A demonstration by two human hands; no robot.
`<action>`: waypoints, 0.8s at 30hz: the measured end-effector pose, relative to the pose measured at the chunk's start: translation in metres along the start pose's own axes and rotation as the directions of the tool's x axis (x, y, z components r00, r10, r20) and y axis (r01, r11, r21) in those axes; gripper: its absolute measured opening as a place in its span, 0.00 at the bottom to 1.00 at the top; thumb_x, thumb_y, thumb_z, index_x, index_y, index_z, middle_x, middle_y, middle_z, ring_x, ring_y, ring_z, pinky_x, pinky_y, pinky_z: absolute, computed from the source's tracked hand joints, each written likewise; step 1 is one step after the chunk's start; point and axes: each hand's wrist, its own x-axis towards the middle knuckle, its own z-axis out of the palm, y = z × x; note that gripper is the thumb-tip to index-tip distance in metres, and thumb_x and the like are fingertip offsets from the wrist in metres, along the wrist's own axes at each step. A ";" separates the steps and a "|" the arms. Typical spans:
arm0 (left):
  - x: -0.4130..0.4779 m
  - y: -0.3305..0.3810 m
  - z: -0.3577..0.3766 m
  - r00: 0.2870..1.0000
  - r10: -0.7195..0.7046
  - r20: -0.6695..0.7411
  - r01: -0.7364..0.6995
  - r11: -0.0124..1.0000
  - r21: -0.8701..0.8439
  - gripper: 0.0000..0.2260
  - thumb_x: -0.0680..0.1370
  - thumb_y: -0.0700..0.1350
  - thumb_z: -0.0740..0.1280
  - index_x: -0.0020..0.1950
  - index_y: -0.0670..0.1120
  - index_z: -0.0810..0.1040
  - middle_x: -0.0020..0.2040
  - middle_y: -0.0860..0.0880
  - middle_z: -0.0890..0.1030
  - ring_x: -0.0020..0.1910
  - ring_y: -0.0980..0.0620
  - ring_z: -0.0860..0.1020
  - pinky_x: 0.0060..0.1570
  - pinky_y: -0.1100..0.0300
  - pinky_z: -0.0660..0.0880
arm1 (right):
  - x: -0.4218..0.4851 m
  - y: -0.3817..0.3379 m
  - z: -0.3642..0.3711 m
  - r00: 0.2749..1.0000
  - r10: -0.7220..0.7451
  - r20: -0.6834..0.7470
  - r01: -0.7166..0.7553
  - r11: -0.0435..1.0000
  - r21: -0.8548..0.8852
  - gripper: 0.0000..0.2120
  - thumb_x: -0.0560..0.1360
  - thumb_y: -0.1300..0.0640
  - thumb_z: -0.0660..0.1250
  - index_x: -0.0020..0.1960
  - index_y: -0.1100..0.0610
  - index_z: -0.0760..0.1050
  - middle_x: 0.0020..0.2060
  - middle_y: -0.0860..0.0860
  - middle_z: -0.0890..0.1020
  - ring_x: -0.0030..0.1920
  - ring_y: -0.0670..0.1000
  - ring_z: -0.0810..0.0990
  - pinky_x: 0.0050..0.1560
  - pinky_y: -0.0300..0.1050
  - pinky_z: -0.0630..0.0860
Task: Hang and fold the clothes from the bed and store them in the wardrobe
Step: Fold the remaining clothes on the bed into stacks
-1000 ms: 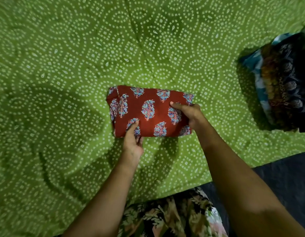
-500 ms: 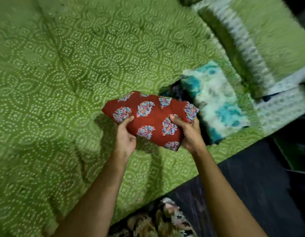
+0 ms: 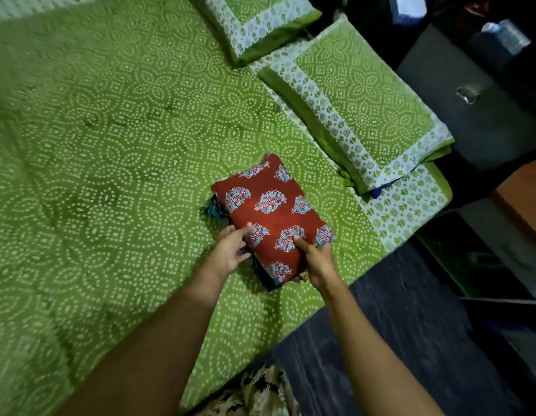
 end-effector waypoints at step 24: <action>0.022 -0.014 0.011 0.994 0.085 -0.062 -0.093 0.984 -0.148 0.18 0.74 0.44 0.68 0.64 0.45 0.72 0.59 0.45 0.79 0.56 0.48 0.78 0.54 0.55 0.75 | 0.079 -0.057 0.024 0.920 -0.223 0.321 0.389 0.431 -0.814 0.34 0.73 0.40 0.66 0.70 0.58 0.61 0.66 0.60 0.67 0.67 0.60 0.67 0.67 0.51 0.66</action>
